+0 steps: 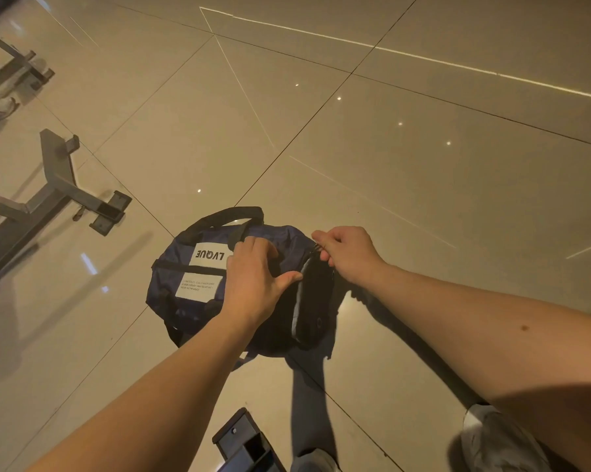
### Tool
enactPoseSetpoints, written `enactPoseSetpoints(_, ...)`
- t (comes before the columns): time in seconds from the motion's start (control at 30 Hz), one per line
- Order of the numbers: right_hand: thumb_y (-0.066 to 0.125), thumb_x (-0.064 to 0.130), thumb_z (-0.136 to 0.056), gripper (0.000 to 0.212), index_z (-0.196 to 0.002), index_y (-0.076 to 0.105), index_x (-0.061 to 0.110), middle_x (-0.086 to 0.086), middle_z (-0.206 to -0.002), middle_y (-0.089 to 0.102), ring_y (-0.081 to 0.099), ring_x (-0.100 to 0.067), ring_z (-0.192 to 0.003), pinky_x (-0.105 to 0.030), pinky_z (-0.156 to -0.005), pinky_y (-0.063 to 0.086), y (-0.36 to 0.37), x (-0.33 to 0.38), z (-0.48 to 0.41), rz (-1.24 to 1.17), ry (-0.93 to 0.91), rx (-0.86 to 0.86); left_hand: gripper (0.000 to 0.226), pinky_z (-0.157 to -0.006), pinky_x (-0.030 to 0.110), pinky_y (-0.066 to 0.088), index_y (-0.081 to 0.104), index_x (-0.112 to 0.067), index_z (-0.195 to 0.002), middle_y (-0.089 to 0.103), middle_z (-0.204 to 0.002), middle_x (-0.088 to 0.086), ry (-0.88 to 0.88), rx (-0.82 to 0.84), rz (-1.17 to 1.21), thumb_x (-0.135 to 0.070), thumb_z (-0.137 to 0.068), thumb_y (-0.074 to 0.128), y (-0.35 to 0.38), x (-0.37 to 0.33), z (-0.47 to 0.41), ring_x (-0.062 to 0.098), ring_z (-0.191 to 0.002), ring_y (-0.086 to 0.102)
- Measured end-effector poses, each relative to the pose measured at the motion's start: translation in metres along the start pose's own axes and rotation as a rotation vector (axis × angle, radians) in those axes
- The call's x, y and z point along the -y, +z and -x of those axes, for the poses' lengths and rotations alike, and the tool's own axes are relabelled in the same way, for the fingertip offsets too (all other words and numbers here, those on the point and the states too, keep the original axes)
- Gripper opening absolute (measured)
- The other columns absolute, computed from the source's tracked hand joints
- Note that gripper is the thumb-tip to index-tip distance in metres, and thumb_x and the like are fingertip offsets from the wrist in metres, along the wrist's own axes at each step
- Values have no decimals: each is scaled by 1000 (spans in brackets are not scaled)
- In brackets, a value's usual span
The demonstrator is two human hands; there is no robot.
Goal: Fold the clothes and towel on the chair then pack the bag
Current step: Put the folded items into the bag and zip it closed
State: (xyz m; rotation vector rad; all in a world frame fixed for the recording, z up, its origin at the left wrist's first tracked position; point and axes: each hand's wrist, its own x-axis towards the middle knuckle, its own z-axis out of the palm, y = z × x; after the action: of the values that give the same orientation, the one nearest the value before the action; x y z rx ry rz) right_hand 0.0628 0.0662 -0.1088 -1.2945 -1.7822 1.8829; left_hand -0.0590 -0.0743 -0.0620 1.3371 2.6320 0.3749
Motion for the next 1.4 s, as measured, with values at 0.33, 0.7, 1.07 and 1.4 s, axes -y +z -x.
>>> enactPoseSetpoints(0.33,64,34,-98,31,-86,71,6,-3,-73,70,56,-3,-50,-14,-51,48,6,-2,3,-50,3,116,16,-82,30,43,68,-27,-102,53,-98,-9,91,8,137,-38,-92,73,4,2,-10,11,-89,55)
enactPoseSetpoints(0.7,48,52,-102,57,-91,70,0,-11,-74,68,56,-17,-54,-21,-48,47,5,4,-1,-256,320,113,19,-86,39,35,78,-30,-108,53,-95,-7,175,44,-104,-39,-93,72,15,-13,-29,19,-100,46)
enactPoseSetpoints(1.07,62,22,-94,22,-75,61,10,-3,-58,58,51,-10,-42,-20,-44,42,25,12,-12,-206,502,131,13,-74,38,35,79,-24,-95,49,-84,-8,332,-1,-31,-28,-88,68,12,6,-26,17,-84,46)
enactPoseSetpoints(1.4,60,14,-99,20,-82,57,4,-11,-68,60,48,-7,-27,-14,-32,40,31,11,-33,-445,612,-20,6,-93,24,36,79,-25,-96,49,-99,-7,107,-13,194,-24,-92,74,14,22,8,15,-105,38)
